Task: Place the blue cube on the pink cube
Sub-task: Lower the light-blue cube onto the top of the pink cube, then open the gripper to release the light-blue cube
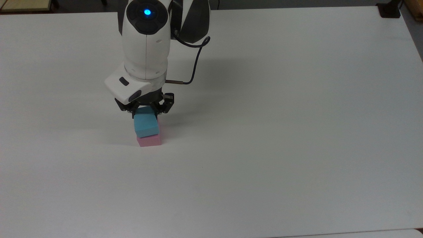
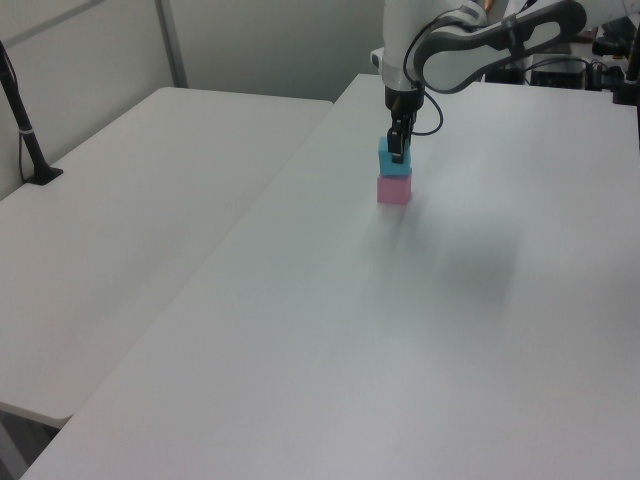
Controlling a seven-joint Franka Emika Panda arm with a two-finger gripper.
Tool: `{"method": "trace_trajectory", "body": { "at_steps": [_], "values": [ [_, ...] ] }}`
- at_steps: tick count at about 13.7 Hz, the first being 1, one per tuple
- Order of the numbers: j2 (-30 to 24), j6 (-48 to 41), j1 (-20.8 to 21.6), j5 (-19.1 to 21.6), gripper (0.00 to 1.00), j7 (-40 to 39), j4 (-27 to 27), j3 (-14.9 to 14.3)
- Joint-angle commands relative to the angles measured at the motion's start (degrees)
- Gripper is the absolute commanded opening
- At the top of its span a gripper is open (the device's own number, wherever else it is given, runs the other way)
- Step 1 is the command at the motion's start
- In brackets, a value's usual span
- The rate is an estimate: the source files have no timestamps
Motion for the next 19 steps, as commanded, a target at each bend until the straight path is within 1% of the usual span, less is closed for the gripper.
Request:
{"method": "trace_trajectory", "body": {
  "at_steps": [1,2,3,8,10,12,13,14,15,16,18,19],
  "values": [
    [-0.6,3.0,0.3,-1.6,0.54,2.1,-2.4,-0.4],
    [-0.7,3.0,0.3,-1.5,0.85,2.8,-2.3,-0.4],
    [-0.7,3.0,0.2,-1.5,1.0,4.9,-2.3,-0.4],
    [-1.0,2.5,0.1,-1.6,1.0,5.6,-2.1,-0.4],
    [-3.3,1.6,-0.6,-1.0,1.0,5.9,-1.9,-0.4],
    [-6.0,-4.0,-0.9,-0.7,1.0,6.1,-0.8,-0.4],
    [-7.9,-7.1,-1.2,0.7,1.0,6.7,-0.2,-0.4],
    [-9.4,-9.2,-1.2,3.0,1.0,6.9,0.4,-0.4],
    [-11.7,-13.3,-1.7,7.0,1.0,7.0,1.4,-0.5],
    [-14.5,-17.5,-2.4,9.7,1.0,7.0,1.9,-0.5],
    [-20.0,-23.3,-2.4,12.0,1.0,7.8,1.8,-0.3],
    [-21.6,-24.8,-2.3,13.4,1.0,7.8,1.6,-0.4]
  ]
}}
